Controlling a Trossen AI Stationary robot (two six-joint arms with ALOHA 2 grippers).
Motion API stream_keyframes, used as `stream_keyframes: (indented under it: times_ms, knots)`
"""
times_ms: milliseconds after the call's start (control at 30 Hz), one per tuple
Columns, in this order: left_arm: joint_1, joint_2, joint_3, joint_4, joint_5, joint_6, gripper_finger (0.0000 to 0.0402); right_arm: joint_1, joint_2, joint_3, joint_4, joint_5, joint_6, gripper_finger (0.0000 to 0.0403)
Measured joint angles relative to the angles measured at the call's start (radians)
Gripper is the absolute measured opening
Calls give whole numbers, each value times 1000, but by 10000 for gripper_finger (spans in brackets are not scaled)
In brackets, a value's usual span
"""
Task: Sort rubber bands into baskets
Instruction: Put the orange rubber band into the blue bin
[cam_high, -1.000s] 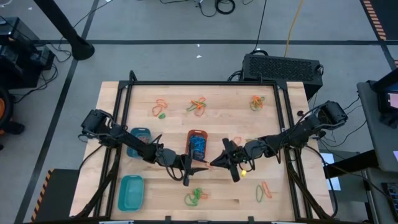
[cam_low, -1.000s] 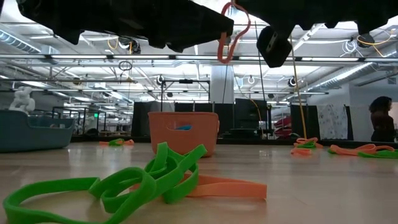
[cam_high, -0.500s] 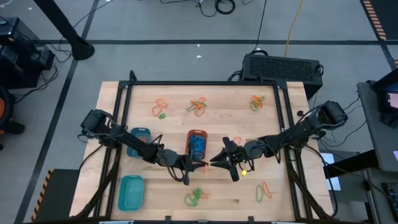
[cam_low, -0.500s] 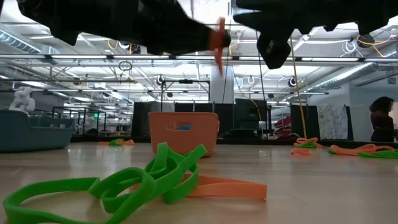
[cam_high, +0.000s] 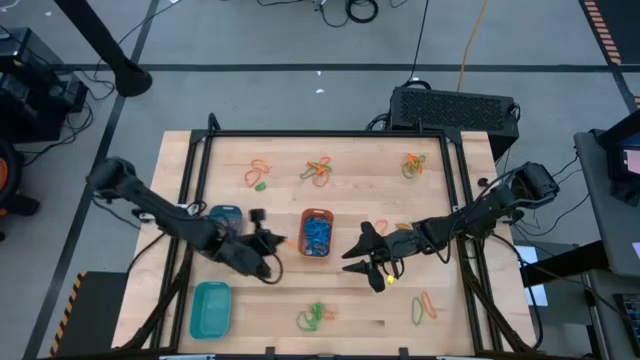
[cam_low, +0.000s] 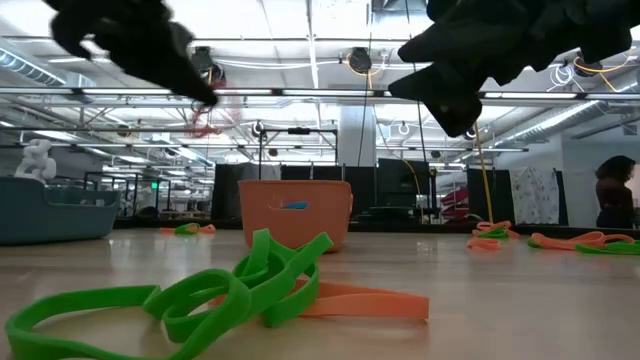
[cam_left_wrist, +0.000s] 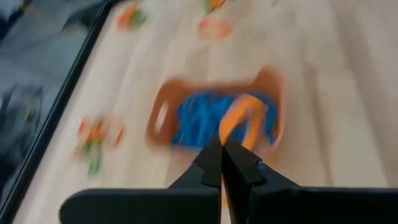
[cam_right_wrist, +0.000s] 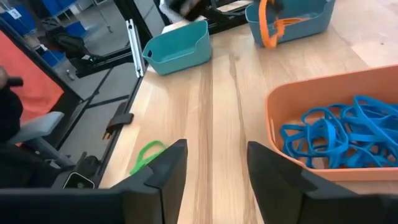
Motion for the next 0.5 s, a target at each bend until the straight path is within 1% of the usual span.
stream_keyframes:
  times_ms: [67,133,267,333,400,500]
  knots:
    - [-19,-49,0,-158,-27,-143,2,0,0,0,0,0,0,160]
    - [-32,-80,0,-304,-33,-284,2,0,0,0,2,0,0,160]
    - [-43,-102,0,-594,-35,-575,2,0,0,0,3,0,0,160]
    - [-43,-101,-1,-741,-33,-745,2,0,0,0,4,0,1,160]
    - [-43,-101,-6,-856,-11,-904,2,0,0,0,5,0,4,160]
    - [-43,-101,-20,-949,50,-1080,2,0,0,0,5,0,4,160]
